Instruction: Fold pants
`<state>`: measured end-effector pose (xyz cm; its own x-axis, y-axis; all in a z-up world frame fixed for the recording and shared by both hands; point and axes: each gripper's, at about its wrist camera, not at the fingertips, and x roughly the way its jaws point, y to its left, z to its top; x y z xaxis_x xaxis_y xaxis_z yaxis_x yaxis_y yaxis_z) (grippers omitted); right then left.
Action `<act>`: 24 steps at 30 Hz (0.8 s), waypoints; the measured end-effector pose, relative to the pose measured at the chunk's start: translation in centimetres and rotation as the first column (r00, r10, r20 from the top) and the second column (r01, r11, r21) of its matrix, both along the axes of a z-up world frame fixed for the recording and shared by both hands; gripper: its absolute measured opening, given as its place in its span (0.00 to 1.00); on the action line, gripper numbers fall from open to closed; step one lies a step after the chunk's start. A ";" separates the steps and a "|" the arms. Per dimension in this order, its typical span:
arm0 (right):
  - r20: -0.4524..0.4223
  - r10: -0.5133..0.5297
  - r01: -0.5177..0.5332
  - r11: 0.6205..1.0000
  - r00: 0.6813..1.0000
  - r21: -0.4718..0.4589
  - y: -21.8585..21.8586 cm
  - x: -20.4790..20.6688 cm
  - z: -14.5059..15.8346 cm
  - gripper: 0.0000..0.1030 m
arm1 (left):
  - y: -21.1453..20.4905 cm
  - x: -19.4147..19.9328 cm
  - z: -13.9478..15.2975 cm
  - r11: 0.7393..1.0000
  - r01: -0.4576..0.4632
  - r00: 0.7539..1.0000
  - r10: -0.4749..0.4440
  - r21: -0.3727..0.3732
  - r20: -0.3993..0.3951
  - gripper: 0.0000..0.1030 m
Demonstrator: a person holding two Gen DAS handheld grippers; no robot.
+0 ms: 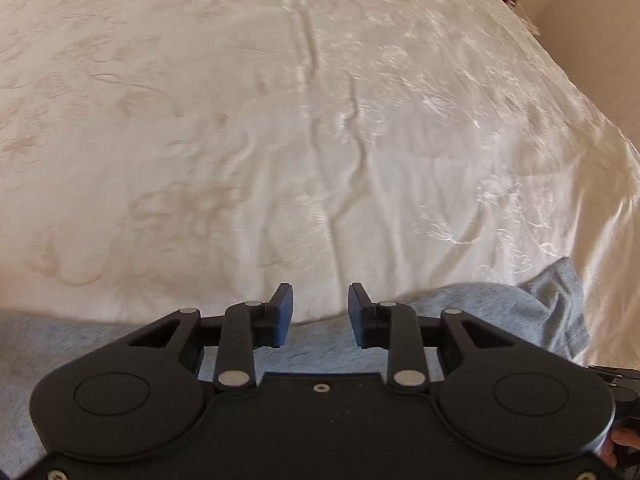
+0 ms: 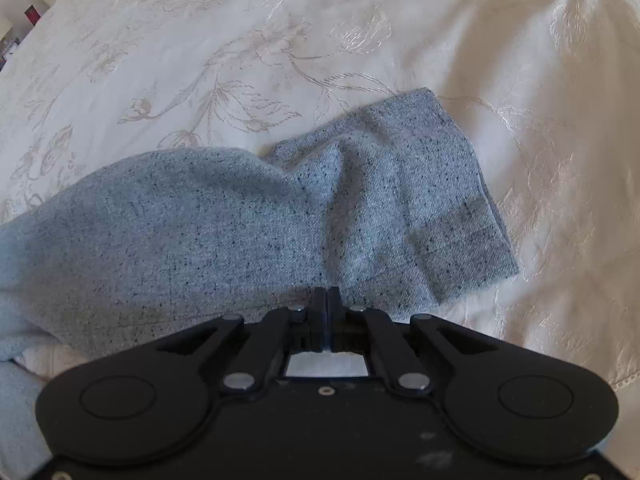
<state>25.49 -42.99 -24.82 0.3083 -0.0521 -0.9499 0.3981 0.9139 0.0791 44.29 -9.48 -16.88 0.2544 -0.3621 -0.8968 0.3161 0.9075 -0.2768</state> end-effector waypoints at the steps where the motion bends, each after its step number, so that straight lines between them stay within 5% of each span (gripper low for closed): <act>1: 0.005 -0.003 0.003 1.000 1.000 0.008 -0.1 -0.6 0.1 0.01 | -1.1 0.4 -0.4 0.999 0.045 0.999 -0.045 0.000 -0.020 0.38; 5: 0.024 -0.005 0.004 0.999 1.000 0.043 -0.8 -0.8 0.1 0.04 | -4.8 -0.1 -2.0 0.964 0.244 0.970 -0.242 0.106 -0.030 0.44; 8: 0.038 0.010 -0.012 0.998 0.999 0.057 -0.3 -0.2 0.8 0.08 | -6.1 -0.8 -4.3 0.937 0.301 0.953 -0.288 0.178 -0.097 0.47; 10: 0.045 0.020 -0.023 0.998 0.999 0.062 -0.2 -0.4 1.2 0.10 | -6.2 -1.3 -4.8 0.941 0.284 0.958 -0.270 0.186 -0.098 0.40; 11: 0.048 0.020 -0.023 0.998 0.999 0.065 -0.2 -0.3 1.4 0.10 | -6.1 -1.6 -4.5 0.946 0.265 0.964 -0.255 0.189 -0.076 0.07; 12: 0.056 0.016 -0.020 0.997 0.998 0.071 -0.3 -0.4 1.8 0.10 | -6.0 -2.4 -3.9 0.951 0.241 0.971 -0.238 0.193 -0.038 0.04; 14: 0.088 -0.001 -0.007 0.996 0.996 0.086 -0.5 -0.1 2.9 0.11 | -5.8 -4.4 -2.6 0.949 0.239 0.967 -0.252 0.204 0.040 0.03; 18: 0.164 -0.069 0.051 0.993 0.984 0.111 -1.5 1.4 5.5 0.28 | -5.4 -10.7 -0.2 0.911 0.321 0.911 -0.372 0.260 0.178 0.01; 24: 0.133 -0.149 0.130 0.981 0.980 0.146 -2.9 6.7 5.9 0.33 | -3.8 -14.1 -1.0 0.927 0.297 0.931 -0.335 0.229 0.146 0.01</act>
